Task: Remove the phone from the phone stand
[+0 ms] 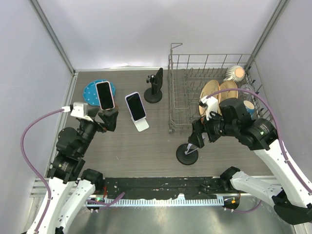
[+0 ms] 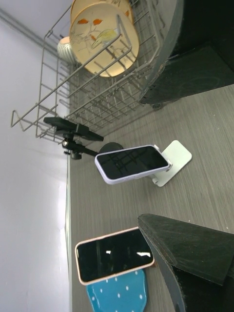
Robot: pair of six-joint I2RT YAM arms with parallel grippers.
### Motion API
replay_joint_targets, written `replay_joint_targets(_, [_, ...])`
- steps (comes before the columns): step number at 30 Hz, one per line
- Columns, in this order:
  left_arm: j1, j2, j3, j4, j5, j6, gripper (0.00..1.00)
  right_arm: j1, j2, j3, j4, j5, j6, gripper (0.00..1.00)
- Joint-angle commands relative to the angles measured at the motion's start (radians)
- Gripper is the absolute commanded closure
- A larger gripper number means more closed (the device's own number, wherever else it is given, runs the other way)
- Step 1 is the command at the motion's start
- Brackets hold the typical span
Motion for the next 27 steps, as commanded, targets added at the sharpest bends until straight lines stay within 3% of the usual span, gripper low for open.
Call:
replay_joint_targets(1, [-0.002, 0.051, 0.055, 0.048, 0.191, -0.010, 0.00, 0.006, -0.019, 0.042, 0.051, 0.055, -0.014, 0.00])
replay_joint_targets(6, [-0.004, 0.233, 0.161, 0.033, 0.458, -0.126, 0.02, 0.006, -0.102, 0.013, 0.194, 0.202, 0.008, 0.00])
replay_joint_targets(10, [-0.123, 0.364, 0.227, 0.007, 0.501, -0.148, 0.00, 0.006, -0.203, -0.059, 0.295, 0.328, 0.029, 0.00])
replay_joint_targets(13, [-0.344, 0.472, 0.316, -0.065, 0.359, -0.069, 0.00, 0.006, -0.290, -0.131, 0.375, 0.412, 0.063, 0.00])
replay_joint_targets(14, [-0.407, 0.499, 0.366, -0.083, 0.242, -0.049, 0.00, 0.006, -0.312, -0.151, 0.412, 0.432, 0.087, 0.00])
replay_joint_targets(15, [-0.524, 0.528, 0.391, -0.100, 0.189, -0.029, 0.00, 0.006, -0.355, -0.194, 0.429, 0.487, 0.098, 0.00])
replay_joint_targets(18, [-0.674, 0.623, 0.465, -0.100, 0.049, -0.016, 0.00, 0.006, -0.436, -0.278, 0.487, 0.596, 0.132, 0.00])
replay_joint_targets(24, [-0.838, 0.743, 0.566, -0.091, -0.118, -0.016, 0.00, 0.006, -0.510, -0.338, 0.489, 0.705, 0.164, 0.00])
replay_joint_targets(27, [-0.901, 0.802, 0.604, -0.091, -0.135, 0.001, 0.00, 0.006, -0.545, -0.354, 0.484, 0.745, 0.176, 0.00])
